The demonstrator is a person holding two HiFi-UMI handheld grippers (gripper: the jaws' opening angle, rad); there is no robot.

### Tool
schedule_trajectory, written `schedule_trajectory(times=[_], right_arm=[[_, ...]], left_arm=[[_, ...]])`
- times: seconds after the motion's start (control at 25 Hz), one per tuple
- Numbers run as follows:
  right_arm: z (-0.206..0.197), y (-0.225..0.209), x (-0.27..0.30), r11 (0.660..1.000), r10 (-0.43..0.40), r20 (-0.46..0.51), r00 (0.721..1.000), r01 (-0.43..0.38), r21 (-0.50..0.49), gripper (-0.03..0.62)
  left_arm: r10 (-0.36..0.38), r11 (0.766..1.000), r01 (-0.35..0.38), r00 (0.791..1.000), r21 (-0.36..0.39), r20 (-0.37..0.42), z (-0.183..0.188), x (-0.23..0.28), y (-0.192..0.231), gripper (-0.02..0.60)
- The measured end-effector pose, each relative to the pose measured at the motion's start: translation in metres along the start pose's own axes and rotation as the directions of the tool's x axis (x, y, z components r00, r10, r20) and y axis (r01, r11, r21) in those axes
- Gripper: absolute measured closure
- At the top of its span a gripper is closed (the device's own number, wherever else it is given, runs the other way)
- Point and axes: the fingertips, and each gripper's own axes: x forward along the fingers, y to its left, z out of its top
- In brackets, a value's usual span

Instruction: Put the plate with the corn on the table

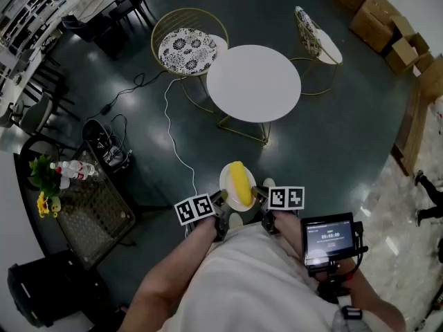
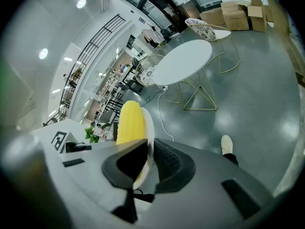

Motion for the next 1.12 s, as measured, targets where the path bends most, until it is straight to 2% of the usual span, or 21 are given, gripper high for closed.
schedule_trajectory(times=[0.24, 0.4, 0.64, 1.12], right_arm=[[-0.048, 0.037, -0.015, 0.998, 0.012, 0.002, 1.000, -0.012, -0.054, 0.546], [-0.062, 0.046, -0.021, 0.998, 0.014, 0.016, 1.000, -0.013, -0.066, 0.546], [-0.064, 0.058, -0.026, 0.996, 0.040, 0.040, 0.998, -0.037, -0.085, 0.546], [-0.056, 0.054, -0.027, 0.994, 0.037, 0.070, 0.997, -0.030, -0.107, 0.546]], left_arm=[[-0.016, 0.999, 0.016, 1.000, -0.031, 0.023, -0.033, -0.050, 0.019, 0.546], [-0.031, 1.000, 0.031, 0.999, -0.004, 0.041, -0.040, -0.066, 0.018, 0.546], [-0.052, 0.998, 0.050, 0.997, 0.029, 0.063, -0.038, -0.079, 0.014, 0.546], [-0.073, 0.996, 0.069, 0.996, 0.057, 0.059, -0.032, -0.072, 0.009, 0.547]])
